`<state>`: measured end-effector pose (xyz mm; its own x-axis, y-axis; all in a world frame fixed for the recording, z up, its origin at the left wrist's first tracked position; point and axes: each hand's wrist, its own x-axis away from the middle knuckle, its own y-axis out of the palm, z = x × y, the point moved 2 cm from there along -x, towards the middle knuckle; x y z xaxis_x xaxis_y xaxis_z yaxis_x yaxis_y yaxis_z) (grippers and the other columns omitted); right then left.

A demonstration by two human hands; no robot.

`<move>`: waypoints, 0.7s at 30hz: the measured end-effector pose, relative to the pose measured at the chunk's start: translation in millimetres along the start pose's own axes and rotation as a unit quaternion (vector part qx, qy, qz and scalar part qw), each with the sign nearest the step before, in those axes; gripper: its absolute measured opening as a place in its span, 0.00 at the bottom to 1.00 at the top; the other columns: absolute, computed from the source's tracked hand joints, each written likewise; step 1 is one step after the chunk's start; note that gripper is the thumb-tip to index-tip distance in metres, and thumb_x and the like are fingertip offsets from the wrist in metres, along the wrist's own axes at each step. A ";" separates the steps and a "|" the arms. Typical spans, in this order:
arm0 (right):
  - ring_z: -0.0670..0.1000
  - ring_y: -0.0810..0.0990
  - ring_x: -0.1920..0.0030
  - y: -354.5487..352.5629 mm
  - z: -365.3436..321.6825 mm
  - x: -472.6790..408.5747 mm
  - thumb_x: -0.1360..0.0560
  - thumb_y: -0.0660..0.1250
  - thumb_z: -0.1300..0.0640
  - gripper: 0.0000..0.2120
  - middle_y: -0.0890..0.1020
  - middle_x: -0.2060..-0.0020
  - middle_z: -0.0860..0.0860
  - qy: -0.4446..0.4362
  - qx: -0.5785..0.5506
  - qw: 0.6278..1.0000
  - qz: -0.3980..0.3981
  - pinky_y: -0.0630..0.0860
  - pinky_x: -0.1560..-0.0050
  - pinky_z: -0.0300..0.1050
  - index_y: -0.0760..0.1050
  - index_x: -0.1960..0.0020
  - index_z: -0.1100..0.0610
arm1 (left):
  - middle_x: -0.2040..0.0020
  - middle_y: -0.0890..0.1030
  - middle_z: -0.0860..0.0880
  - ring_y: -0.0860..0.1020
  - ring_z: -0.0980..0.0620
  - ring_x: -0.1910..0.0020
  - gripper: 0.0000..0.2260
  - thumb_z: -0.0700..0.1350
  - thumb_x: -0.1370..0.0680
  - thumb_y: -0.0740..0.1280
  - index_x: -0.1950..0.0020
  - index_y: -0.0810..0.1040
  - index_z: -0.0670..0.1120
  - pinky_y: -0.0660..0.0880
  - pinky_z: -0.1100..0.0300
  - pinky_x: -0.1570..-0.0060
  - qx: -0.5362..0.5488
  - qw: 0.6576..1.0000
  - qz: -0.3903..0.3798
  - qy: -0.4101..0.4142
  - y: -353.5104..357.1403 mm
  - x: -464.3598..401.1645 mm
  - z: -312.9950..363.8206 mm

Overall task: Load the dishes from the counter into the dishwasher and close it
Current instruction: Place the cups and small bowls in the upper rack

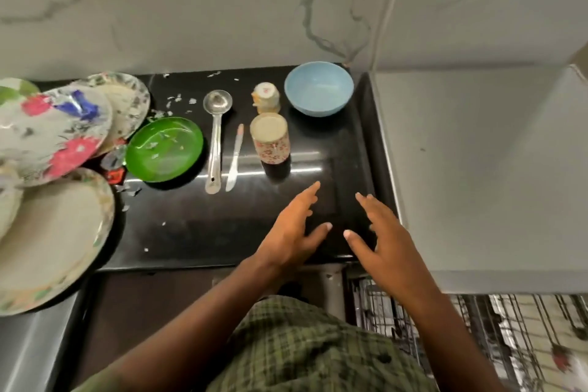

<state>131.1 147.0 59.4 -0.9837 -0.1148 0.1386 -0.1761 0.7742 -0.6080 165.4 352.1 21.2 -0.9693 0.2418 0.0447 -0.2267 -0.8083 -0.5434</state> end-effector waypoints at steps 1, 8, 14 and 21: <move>0.46 0.62 0.19 5.9 -6.0 -7.9 0.19 0.69 0.44 0.34 0.59 0.17 0.42 -0.002 -0.002 1.000 -0.008 0.70 0.24 0.58 0.57 0.18 0.37 | 0.23 0.71 0.49 0.71 0.58 0.25 0.37 0.48 0.20 0.74 0.16 0.59 0.50 0.73 0.57 0.29 0.006 1.000 0.019 -0.009 -9.3 1.4 -8.5; 0.41 0.70 0.27 46.5 -37.3 -70.5 0.20 0.70 0.42 0.35 0.65 0.20 0.43 -0.014 -0.012 1.000 -0.018 0.74 0.30 0.44 0.59 0.18 0.40 | 0.29 0.74 0.55 0.76 0.59 0.32 0.35 0.52 0.22 0.74 0.19 0.62 0.57 0.76 0.60 0.33 0.053 0.989 0.118 -0.067 -63.3 -8.8 -53.9; 0.46 0.72 0.27 78.0 -59.7 -129.4 0.21 0.72 0.45 0.38 0.65 0.19 0.47 0.019 -0.052 0.998 -0.016 0.73 0.34 0.40 0.55 0.17 0.41 | 0.27 0.67 0.67 0.72 0.61 0.31 0.41 0.54 0.25 0.75 0.18 0.57 0.57 0.72 0.65 0.34 0.076 0.985 0.132 -0.078 -99.8 -48.7 -76.4; 0.49 0.69 0.23 99.8 -80.8 -177.9 0.19 0.71 0.55 0.39 0.67 0.20 0.48 0.045 -0.044 0.998 -0.001 0.70 0.24 0.52 0.53 0.16 0.43 | 0.26 0.65 0.75 0.68 0.77 0.33 0.41 0.48 0.25 0.76 0.23 0.55 0.72 0.68 0.74 0.36 0.078 0.993 0.083 -0.034 -124.5 -95.1 -75.4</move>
<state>291.5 295.1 37.3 -0.9753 -0.0620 0.2119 -0.1692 0.8263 -0.5373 293.0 470.2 21.3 -0.9975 0.0659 0.0252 -0.0705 -0.9081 -0.4127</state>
